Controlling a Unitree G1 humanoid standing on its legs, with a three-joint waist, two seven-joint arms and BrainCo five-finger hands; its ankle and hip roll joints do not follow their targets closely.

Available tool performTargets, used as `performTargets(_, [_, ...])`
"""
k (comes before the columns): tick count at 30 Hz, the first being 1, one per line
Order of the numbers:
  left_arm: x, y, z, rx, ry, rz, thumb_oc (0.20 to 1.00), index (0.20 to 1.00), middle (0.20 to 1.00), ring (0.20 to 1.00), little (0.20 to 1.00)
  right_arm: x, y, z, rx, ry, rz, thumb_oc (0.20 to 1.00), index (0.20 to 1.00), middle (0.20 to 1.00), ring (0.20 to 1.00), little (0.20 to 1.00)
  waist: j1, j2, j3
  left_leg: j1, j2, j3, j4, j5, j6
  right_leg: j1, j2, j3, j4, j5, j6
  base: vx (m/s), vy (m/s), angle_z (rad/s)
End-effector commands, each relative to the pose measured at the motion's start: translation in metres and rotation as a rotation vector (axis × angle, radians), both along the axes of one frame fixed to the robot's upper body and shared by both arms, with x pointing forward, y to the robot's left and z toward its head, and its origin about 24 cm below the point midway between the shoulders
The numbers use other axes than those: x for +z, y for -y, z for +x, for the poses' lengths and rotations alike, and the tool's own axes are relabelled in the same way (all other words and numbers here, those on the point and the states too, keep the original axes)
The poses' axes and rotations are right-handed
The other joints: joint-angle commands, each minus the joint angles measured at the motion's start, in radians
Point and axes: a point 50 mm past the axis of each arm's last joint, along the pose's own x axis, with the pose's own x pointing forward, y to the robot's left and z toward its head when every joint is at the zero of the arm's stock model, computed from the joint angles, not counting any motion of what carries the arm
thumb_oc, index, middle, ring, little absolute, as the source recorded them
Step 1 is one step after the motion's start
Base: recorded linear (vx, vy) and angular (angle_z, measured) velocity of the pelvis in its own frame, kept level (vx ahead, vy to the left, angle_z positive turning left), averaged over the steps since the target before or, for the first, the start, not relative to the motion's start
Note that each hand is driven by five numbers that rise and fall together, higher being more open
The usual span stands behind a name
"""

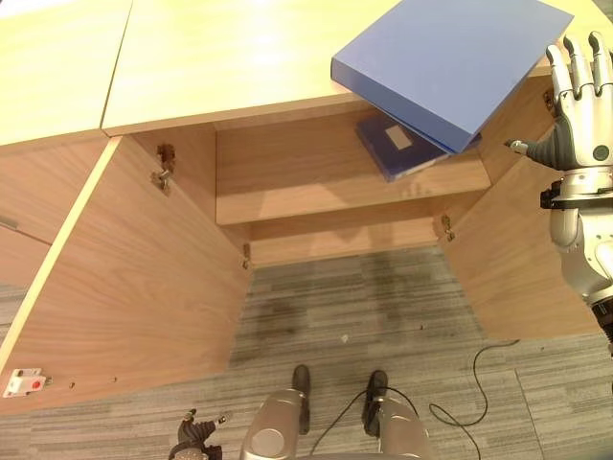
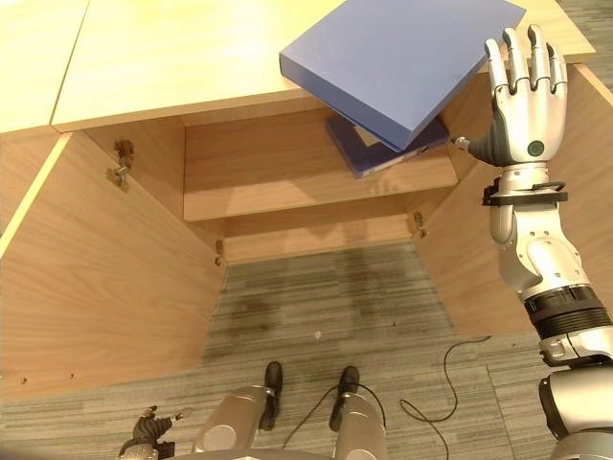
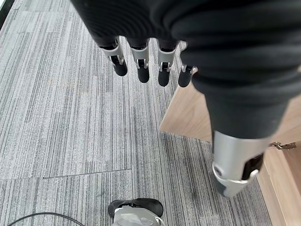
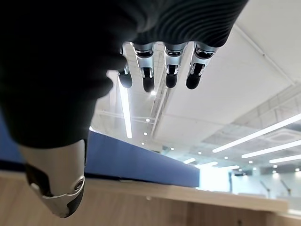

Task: Put the empty folder in the office cabinet

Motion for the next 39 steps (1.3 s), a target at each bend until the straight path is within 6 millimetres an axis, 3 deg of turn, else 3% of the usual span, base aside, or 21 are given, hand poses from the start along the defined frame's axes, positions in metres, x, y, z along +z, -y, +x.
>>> performTargets(1, [0.002, -0.020, -0.013, -0.015, -0.047, 0.055, 1.000, 1.000, 1.000, 1.000, 1.000, 0.023, 0.006, -0.005, -0.059, 0.064, -0.102, 1.000, 1.000, 1.000, 1.000, 1.000, 0.014, -0.021, -0.033, -0.032, 0.036, -0.014, 0.108, -0.123, -0.018, 0.083, -0.075, 0.000, -0.129, 0.064, 0.086, 0.00, 0.000, 0.00])
performTargets(11, [0.003, -0.024, -0.013, -0.013, -0.047, 0.060, 1.000, 1.000, 1.000, 1.000, 1.000, 0.028, 0.018, -0.007, -0.121, 0.070, -0.120, 1.000, 1.000, 1.000, 1.000, 1.000, 0.011, -0.025, -0.034, -0.022, 0.039, -0.012, 0.103, -0.125, -0.020, 0.093, -0.073, 0.000, -0.137, 0.066, 0.086, 0.00, 0.000, 0.00])
performTargets(20, [0.005, -0.026, -0.009, -0.025, -0.030, 0.062, 1.000, 1.000, 1.000, 1.000, 1.000, 0.046, 0.000, -0.004, -0.086, 0.137, -0.174, 1.000, 1.000, 1.000, 1.000, 1.000, 0.018, -0.026, -0.031, -0.022, 0.041, -0.016, 0.108, -0.127, -0.020, 0.099, -0.072, -0.002, -0.141, 0.065, 0.085, 0.00, 0.000, 0.00])
performTargets(39, [0.008, -0.033, -0.008, -0.024, -0.015, 0.070, 1.000, 1.000, 1.000, 1.000, 1.000, 0.049, -0.030, 0.032, -0.076, -0.045, -0.378, 1.000, 1.000, 1.000, 1.000, 1.000, 0.041, -0.039, -0.013, -0.042, 0.039, -0.021, 0.115, -0.120, -0.020, 0.081, -0.076, -0.006, -0.135, 0.075, 0.083, 0.00, 0.000, 0.00])
